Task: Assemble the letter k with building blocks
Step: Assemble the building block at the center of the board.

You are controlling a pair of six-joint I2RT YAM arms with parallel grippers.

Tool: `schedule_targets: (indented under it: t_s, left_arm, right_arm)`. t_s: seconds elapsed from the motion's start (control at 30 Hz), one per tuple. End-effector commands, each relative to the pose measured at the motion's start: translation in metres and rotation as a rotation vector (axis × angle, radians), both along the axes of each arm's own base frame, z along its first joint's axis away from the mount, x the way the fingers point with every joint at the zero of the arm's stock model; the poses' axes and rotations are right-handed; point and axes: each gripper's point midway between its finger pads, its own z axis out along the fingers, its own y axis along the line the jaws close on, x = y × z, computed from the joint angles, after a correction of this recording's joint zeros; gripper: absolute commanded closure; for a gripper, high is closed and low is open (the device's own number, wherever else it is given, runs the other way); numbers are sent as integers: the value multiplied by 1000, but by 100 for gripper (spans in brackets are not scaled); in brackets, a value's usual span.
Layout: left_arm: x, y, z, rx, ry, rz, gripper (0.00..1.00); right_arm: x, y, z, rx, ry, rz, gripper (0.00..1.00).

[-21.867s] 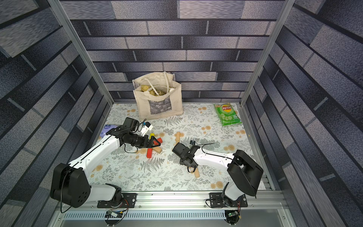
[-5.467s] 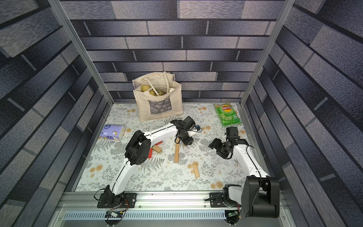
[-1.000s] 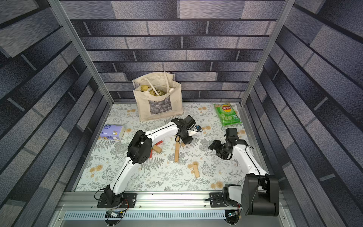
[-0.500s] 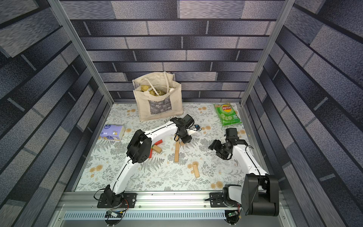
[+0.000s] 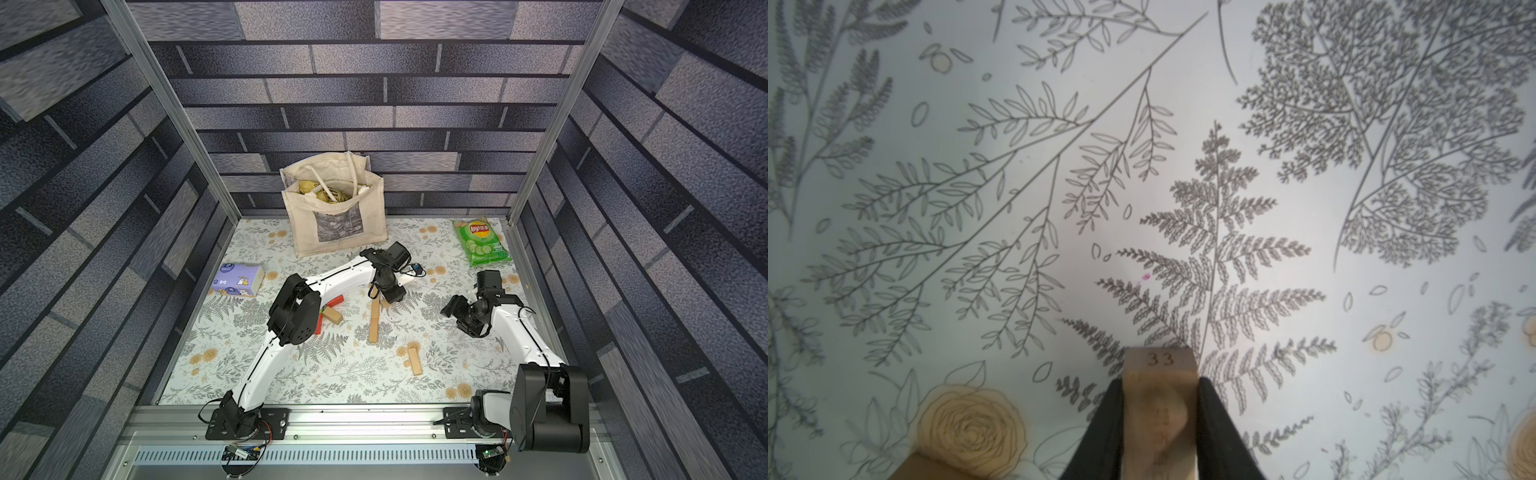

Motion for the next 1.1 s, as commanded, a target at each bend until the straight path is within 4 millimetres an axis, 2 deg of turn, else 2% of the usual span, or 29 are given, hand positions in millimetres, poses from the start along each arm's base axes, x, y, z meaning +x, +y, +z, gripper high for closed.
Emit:
schedule_targets:
  t_s: [0.0,0.23,0.43,1.07]
  left_arm:
    - [-1,10,15,4,-8,-12,71]
    - [-1,10,13,3,0,-8,66]
    - [-1,9,12,0,2,-7,55]
    - [2,5,18,-11,-11,-3,50]
  right_arm:
    - [2,1,2,16,-2,-5,29]
    - [2,1,0,17,1,-5,29]
    - [2,1,0,16,0,-5,29]
    - [0,1,0,18,2,-5,29]
